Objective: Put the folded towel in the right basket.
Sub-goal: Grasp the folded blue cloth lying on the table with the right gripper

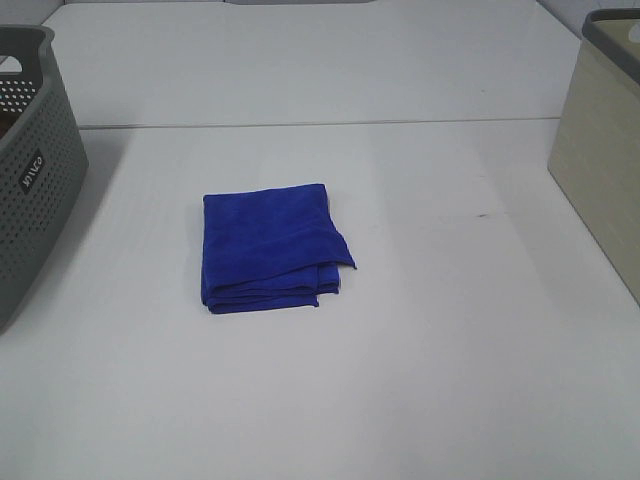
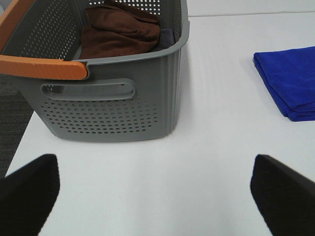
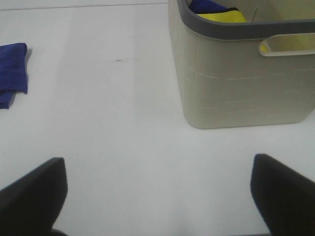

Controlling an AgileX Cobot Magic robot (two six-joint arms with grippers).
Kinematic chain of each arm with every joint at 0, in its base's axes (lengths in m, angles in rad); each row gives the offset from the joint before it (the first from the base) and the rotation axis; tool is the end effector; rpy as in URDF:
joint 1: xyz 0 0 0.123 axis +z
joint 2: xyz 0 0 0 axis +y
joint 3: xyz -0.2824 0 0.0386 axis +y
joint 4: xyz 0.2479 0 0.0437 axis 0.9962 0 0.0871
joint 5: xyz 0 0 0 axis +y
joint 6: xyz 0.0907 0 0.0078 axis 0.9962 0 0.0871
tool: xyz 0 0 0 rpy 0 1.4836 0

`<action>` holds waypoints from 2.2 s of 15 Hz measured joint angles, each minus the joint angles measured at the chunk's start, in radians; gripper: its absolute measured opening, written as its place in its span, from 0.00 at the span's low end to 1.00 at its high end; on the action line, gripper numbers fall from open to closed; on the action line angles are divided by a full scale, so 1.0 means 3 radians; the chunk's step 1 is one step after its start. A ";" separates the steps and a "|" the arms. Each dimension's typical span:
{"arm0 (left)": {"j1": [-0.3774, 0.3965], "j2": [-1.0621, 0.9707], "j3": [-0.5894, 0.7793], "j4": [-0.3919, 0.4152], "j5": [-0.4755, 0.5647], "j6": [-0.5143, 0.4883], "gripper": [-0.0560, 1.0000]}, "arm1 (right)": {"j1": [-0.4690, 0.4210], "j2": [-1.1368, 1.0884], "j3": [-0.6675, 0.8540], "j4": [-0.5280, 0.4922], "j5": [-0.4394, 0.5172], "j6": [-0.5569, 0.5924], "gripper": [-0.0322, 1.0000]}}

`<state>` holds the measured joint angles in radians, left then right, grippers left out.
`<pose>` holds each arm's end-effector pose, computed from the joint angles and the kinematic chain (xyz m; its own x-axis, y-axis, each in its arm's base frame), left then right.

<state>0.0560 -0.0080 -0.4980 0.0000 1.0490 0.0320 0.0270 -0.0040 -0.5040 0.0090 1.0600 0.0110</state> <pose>-0.0054 -0.0003 0.2775 -0.4411 0.0073 -0.8974 -0.0419 0.9987 0.0287 -0.0059 0.0006 0.2783 -0.4485 0.0033 -0.8938 -0.0271 0.9995 0.0173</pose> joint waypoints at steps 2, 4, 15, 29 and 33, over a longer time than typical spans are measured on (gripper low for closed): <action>0.0000 0.0000 0.0000 0.0000 0.0000 0.0000 0.98 | 0.0000 0.0000 0.0000 0.0000 0.0000 0.0000 0.96; 0.0000 0.0000 0.0000 0.0000 0.0000 0.0000 0.98 | 0.0000 0.0000 0.0000 0.0000 0.0000 0.0000 0.96; 0.0000 0.0000 0.0000 0.0000 0.0000 0.0000 0.98 | 0.0000 0.0000 0.0000 0.0000 0.0000 0.0000 0.96; 0.0000 0.0000 0.0000 0.0000 0.0000 0.0000 0.98 | 0.0000 0.0000 0.0000 0.0000 0.0000 0.0000 0.96; 0.0000 0.0000 0.0000 0.0000 0.0000 0.0000 0.98 | 0.0000 0.0000 0.0000 0.0000 0.0000 0.0000 0.96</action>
<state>0.0560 -0.0080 -0.4980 0.0000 1.0490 0.0320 0.0270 -0.0040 -0.5040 0.0090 1.0600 0.0110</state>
